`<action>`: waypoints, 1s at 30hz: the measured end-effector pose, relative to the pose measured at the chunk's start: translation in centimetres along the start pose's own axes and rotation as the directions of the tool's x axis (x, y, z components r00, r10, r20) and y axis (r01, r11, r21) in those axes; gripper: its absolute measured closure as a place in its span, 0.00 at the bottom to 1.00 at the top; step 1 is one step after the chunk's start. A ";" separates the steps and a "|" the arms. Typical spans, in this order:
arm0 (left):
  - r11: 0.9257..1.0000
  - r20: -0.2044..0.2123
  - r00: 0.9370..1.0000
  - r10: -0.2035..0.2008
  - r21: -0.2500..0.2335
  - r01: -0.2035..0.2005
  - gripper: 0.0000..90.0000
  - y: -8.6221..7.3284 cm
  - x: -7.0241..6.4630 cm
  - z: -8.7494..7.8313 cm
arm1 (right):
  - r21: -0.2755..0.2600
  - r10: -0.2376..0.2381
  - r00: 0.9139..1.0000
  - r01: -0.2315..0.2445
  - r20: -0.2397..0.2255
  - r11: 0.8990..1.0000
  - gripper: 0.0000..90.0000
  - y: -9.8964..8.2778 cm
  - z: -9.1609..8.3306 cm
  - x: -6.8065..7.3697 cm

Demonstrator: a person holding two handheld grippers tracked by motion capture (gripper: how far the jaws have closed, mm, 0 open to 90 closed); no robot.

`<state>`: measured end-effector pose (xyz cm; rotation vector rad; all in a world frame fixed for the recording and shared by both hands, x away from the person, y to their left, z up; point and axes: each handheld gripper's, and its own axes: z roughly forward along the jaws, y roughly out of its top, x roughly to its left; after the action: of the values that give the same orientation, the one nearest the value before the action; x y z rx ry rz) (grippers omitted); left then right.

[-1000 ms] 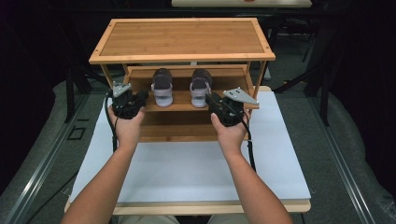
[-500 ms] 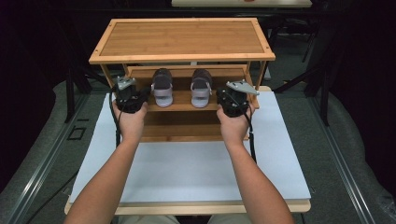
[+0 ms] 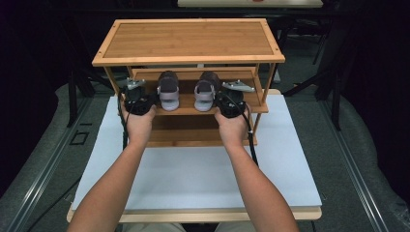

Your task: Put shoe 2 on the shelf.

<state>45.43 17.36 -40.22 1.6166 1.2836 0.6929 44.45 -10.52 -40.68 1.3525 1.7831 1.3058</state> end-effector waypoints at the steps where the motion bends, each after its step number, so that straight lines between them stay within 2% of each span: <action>1: 1.000 0.005 1.000 -0.002 0.000 0.002 0.95 0.0 0.0 0.0 | 0.000 -0.004 1.000 0.004 -0.002 1.000 0.99 0.0 0.1 0.1; 5: 1.000 0.013 1.000 -0.006 0.007 0.006 0.95 0.1 -0.1 0.2 | 0.006 -0.003 1.000 0.003 -0.016 1.000 0.97 0.1 0.3 0.3; 9: 1.000 0.008 1.000 -0.008 0.012 0.008 0.94 0.1 -0.1 0.2 | -0.023 0.025 1.000 -0.024 0.017 0.999 0.97 0.1 0.2 0.1; 10: 1.000 0.008 1.000 -0.011 0.019 0.010 0.94 0.1 -0.1 0.3 | -0.010 0.035 0.999 -0.035 -0.007 0.999 0.99 0.0 0.4 0.2; 13: 1.000 0.005 1.000 -0.006 0.018 0.006 0.94 0.2 -0.2 0.3 | -0.010 0.008 1.000 -0.008 0.004 1.000 1.00 0.1 0.7 0.9; 16: 1.000 -0.006 1.000 -0.013 0.009 0.013 0.93 0.3 -0.1 0.3 | 0.005 0.008 1.000 -0.008 -0.026 1.000 0.99 0.3 0.9 1.4; 19: 0.999 -0.003 1.000 -0.024 0.024 0.024 0.92 0.4 0.0 0.6 | 0.008 0.001 1.000 -0.001 -0.018 1.000 0.98 0.4 1.2 1.9; 22: 0.999 -0.011 1.000 -0.023 0.036 0.023 0.92 0.5 0.0 0.9 | 0.004 0.027 1.000 -0.027 0.014 1.000 0.97 0.5 1.2 1.4; 24: 0.999 -0.016 1.000 -0.011 0.046 0.011 0.93 0.7 -0.1 1.0 | 0.023 0.043 0.999 -0.044 0.028 0.999 0.97 0.6 1.4 0.8; 26: 0.998 -0.015 1.000 0.001 0.066 0.000 0.95 1.2 -0.1 1.1 | 0.048 0.054 0.998 -0.055 0.018 0.997 0.99 1.0 1.8 0.8; 28: 0.994 -0.015 0.999 0.038 0.106 -0.036 0.99 1.8 -0.1 1.4 | 0.061 0.045 0.999 -0.047 0.021 0.997 1.00 1.4 2.1 1.0; 30: 0.990 -0.020 0.997 0.072 0.124 -0.069 1.00 2.1 -0.3 1.7 | 0.079 0.050 0.998 -0.052 0.034 0.996 1.00 1.6 2.5 1.0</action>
<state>47.71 16.49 -39.02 1.7653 1.3141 0.6894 46.81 -8.63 -40.03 1.4630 1.8067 1.2439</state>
